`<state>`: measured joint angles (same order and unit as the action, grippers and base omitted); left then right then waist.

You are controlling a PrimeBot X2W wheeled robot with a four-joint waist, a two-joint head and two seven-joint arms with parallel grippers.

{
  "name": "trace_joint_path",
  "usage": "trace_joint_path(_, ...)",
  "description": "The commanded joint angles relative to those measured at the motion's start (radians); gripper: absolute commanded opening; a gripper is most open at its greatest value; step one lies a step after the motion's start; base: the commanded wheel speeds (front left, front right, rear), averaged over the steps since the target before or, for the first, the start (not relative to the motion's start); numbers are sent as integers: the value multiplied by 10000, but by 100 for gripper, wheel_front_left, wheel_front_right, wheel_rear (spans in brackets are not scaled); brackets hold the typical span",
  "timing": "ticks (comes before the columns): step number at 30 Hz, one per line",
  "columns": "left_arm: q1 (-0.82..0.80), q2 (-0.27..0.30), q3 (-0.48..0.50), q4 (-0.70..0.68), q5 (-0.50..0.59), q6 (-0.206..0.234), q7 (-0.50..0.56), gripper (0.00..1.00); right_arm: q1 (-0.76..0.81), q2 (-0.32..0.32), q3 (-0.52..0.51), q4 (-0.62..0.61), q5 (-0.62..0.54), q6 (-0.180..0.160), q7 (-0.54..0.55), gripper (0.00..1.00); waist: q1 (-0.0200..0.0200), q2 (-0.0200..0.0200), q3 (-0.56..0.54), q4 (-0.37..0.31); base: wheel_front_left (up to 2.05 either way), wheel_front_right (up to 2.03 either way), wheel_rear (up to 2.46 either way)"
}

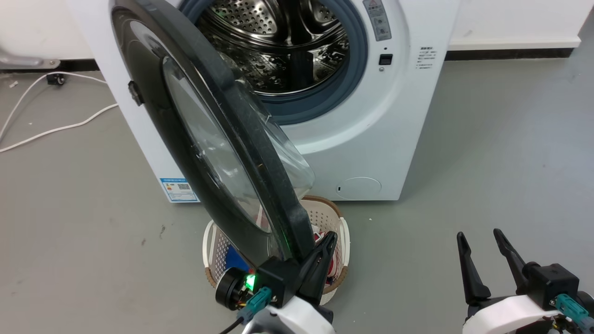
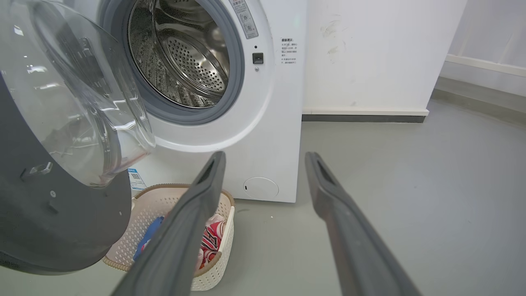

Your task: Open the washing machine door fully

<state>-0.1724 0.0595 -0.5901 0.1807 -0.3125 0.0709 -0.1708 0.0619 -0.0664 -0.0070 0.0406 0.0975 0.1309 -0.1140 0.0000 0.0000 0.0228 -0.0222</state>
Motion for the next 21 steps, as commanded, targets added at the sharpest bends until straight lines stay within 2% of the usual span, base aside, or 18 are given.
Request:
trace_joint_path(1, 194, 317, 180, -50, -11, 160, -25, 0, -80, 17, 12, 39, 79, -2, -1, 100, 0, 0, -25, 146, 0, 0, 0)
trace_joint_path(9, 821, 726, 378, -1004, -77, 527, 9, 0, -40, -37, -1, 73, 103, -2, 12, 100, 0, 0, -75, 749, 0, 0, 0)
trace_joint_path(21, 1445, 914, 626, -1895, -139, 994, -203, 0, 49, -125, -149, -40, 127, -2, 74, 100, 0, 0, -31, 2161, 0, 0, 0)
